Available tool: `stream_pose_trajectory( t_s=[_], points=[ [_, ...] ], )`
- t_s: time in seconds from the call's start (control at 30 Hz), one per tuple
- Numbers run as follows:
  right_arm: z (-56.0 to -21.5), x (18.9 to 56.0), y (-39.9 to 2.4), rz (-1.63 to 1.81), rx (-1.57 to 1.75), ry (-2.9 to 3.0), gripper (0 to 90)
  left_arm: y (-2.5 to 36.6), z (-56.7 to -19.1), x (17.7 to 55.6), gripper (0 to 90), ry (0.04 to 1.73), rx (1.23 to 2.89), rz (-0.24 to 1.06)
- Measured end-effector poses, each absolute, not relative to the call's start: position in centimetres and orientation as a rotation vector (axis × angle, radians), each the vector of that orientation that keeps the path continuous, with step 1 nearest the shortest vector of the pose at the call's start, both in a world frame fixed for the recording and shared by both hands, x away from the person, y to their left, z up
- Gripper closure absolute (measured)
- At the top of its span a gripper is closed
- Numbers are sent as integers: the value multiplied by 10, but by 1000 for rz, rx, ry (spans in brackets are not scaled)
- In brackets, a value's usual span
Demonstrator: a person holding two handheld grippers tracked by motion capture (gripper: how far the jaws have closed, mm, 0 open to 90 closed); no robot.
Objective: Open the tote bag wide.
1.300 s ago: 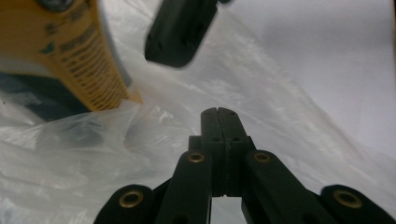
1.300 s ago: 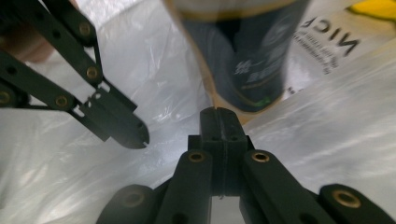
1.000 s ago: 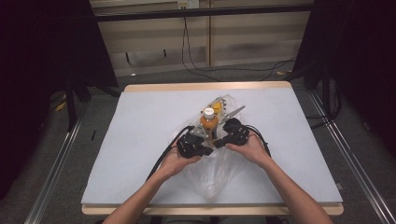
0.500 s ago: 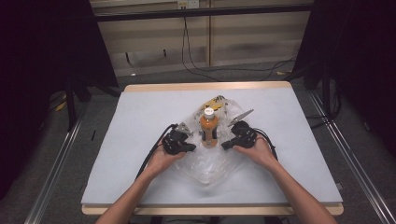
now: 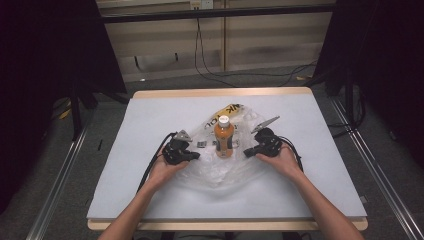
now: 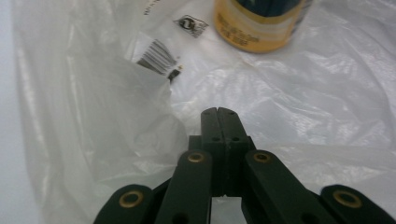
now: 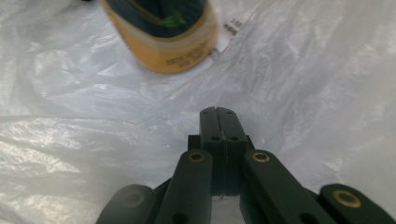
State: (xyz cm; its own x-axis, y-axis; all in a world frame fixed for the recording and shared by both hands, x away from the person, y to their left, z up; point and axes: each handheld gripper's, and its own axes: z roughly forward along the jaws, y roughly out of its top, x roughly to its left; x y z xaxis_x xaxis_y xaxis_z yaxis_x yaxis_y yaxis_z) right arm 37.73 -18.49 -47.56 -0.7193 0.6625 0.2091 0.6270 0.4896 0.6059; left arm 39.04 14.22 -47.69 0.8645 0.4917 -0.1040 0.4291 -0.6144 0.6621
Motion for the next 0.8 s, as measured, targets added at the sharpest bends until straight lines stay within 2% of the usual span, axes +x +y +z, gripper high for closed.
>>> stream_pose_trajectory(
  t_s=[0.53,0.67,0.8],
  points=[
    [-481,388,-228,1101,1322,2523,900,148,-483,407,900,702,2245,95],
    [-481,388,-223,1084,1308,2499,900,143,-484,408,900,693,2241,131],
    [-481,388,-221,1089,1315,2510,900,144,-483,405,900,684,2245,113]
  ],
)
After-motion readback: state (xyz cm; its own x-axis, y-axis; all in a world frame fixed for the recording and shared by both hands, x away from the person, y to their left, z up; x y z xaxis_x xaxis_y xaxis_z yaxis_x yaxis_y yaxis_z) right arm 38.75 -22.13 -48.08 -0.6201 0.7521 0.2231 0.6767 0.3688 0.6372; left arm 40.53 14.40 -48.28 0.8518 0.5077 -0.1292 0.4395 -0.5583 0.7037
